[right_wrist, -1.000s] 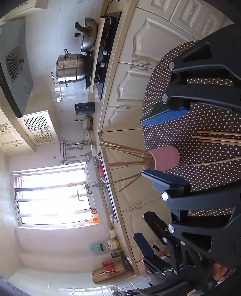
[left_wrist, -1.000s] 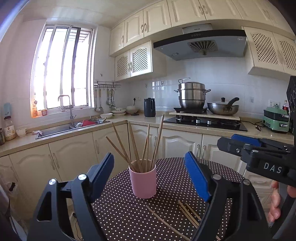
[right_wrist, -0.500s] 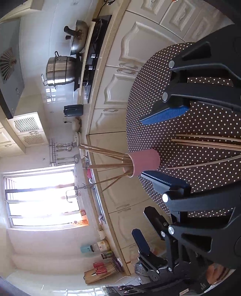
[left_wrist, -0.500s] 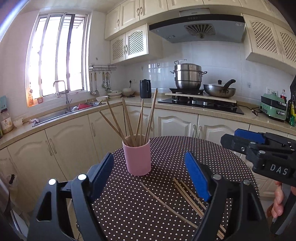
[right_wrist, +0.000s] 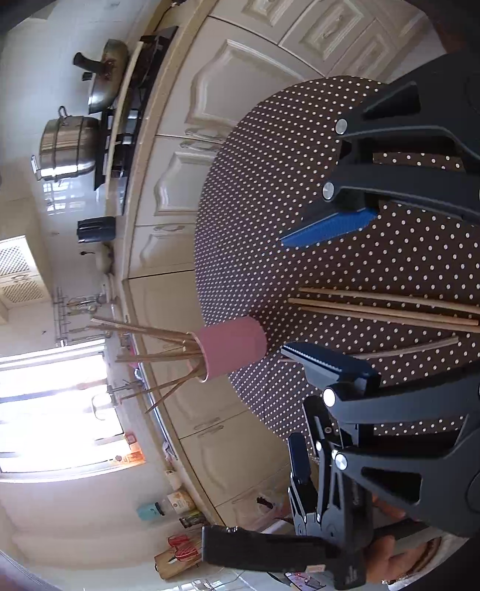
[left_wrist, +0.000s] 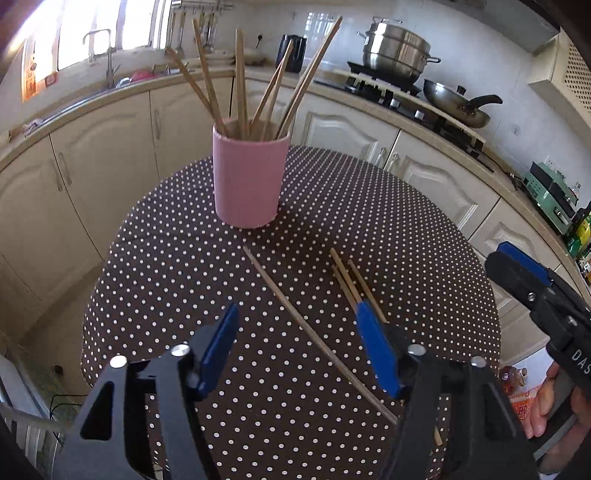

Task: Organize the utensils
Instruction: 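Lower both tools over the remaining chopsticks and close the left tool on one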

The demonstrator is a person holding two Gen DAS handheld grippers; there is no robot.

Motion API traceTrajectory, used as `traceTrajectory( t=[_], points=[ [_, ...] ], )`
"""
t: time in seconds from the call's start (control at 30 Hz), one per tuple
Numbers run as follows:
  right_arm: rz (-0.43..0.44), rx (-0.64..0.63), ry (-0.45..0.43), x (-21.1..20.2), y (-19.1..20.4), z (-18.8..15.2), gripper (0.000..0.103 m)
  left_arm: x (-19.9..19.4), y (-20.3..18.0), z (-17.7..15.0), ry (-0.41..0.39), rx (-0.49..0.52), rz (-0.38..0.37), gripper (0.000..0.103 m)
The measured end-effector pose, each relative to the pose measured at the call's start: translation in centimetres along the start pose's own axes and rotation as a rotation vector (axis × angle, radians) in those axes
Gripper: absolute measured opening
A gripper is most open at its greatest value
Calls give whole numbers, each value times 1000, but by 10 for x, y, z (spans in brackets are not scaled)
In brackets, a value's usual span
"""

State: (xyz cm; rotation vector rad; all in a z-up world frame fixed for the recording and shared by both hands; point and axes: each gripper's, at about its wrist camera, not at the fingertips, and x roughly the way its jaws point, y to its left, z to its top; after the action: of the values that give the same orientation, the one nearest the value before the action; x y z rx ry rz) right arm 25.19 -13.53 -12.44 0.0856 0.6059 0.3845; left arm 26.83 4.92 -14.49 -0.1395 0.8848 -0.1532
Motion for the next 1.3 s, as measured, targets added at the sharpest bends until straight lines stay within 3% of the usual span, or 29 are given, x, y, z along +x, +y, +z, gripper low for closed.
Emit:
traceTrajectory(
  t=[0.03, 0.13, 0.4, 0.77, 0.83, 0.87, 0.93, 1.3],
  points=[
    [1, 7, 7, 2, -3, -1, 54, 9, 1, 0, 35, -7, -13, 47],
    [-1, 31, 33, 9, -13, -5, 54, 26, 0, 0, 88, -23, -26, 45],
    [17, 46, 97, 29, -23, -15, 54, 60, -11, -1, 181, -14, 63, 45],
    [33, 39, 140, 44, -25, -22, 54, 93, -23, -4, 215, 25, 159, 45],
    [33, 38, 148, 47, -25, -22, 54, 96, -28, -5, 204, 64, 183, 32],
    [33, 38, 152, 49, -25, -23, 54, 98, -31, -4, 201, 83, 187, 16],
    [31, 33, 165, 51, -23, -23, 54, 100, -31, -3, 207, 109, 172, 9],
    [12, -39, 250, 73, -1, -26, 54, 97, 0, -4, 214, 108, 98, 6]
  ],
)
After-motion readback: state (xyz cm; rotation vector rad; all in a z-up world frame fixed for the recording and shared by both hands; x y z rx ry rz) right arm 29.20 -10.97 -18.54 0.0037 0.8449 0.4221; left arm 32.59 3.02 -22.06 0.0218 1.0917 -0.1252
